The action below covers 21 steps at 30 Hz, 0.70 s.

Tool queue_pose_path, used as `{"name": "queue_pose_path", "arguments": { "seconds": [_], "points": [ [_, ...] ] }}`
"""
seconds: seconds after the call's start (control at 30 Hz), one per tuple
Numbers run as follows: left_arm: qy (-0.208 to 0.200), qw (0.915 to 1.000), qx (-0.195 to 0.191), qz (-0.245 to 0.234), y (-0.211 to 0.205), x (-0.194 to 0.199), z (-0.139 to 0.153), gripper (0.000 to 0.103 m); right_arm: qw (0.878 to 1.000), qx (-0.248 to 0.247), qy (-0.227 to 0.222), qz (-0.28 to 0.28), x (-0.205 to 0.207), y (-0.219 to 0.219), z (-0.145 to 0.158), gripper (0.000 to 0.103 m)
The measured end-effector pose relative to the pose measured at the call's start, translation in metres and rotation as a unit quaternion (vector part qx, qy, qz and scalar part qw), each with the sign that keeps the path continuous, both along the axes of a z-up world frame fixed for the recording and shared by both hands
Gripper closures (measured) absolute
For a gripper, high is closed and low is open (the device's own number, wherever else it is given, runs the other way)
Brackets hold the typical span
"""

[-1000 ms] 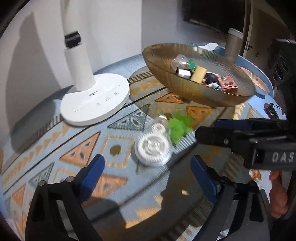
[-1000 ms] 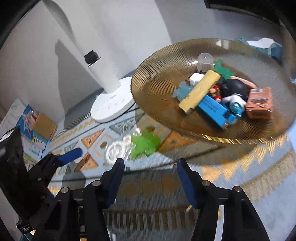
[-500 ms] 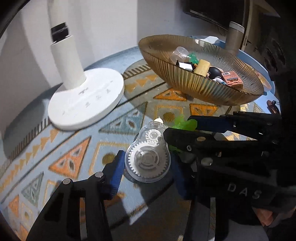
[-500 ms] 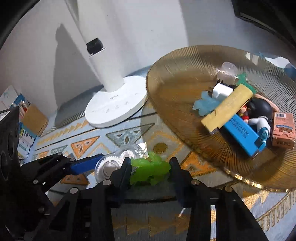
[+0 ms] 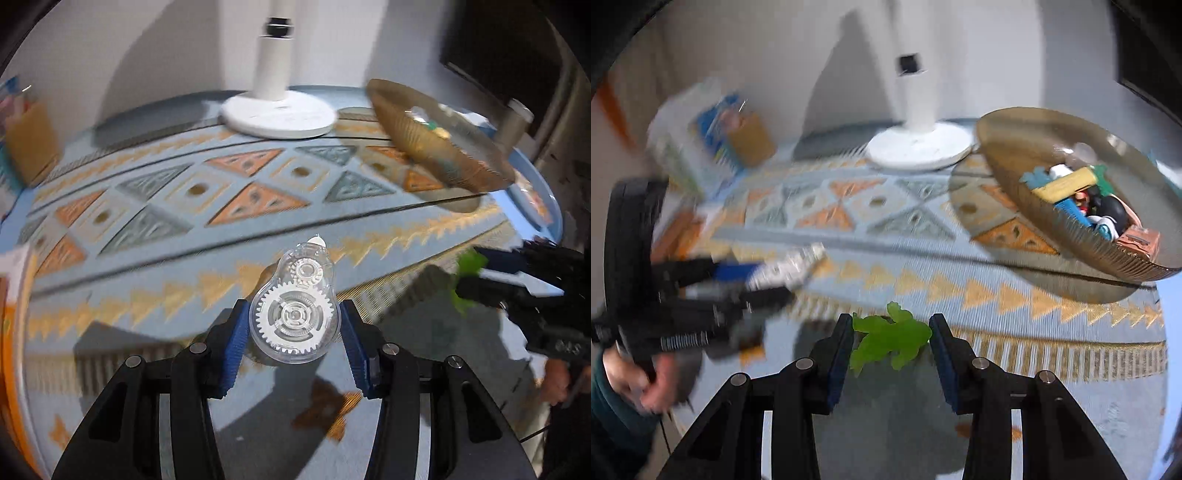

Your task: Organize rigid objects

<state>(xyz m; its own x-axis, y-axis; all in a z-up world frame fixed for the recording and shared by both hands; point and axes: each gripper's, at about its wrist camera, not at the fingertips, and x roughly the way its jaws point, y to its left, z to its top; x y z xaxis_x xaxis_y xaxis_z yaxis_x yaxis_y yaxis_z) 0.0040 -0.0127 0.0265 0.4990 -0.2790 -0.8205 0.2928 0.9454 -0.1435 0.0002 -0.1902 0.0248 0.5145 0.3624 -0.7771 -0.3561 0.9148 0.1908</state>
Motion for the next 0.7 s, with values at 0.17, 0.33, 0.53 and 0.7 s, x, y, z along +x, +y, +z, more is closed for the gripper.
{"name": "queue_pose_path", "arguments": {
  "seconds": [0.17,0.33,0.53,0.7],
  "points": [
    [0.002,0.9992,-0.026,0.029,0.006,-0.010,-0.003,0.057,0.999,-0.050,0.006,0.010,-0.008,-0.004,-0.012,0.061],
    [0.017,0.9989,-0.042,-0.012,0.001,-0.020,-0.002,0.032,0.998,0.018,0.028,-0.044,-0.022,-0.029,-0.014,0.031],
    [-0.001,0.9998,-0.009,-0.018,-0.007,-0.021,-0.004,0.032,0.994,0.028,0.015,-0.105,-0.048,-0.018,-0.020,0.022],
    [-0.016,0.9997,0.005,-0.016,-0.009,-0.016,-0.006,0.033,0.988,-0.059,-0.004,-0.141,-0.036,0.007,-0.020,0.045]
  ]
}}
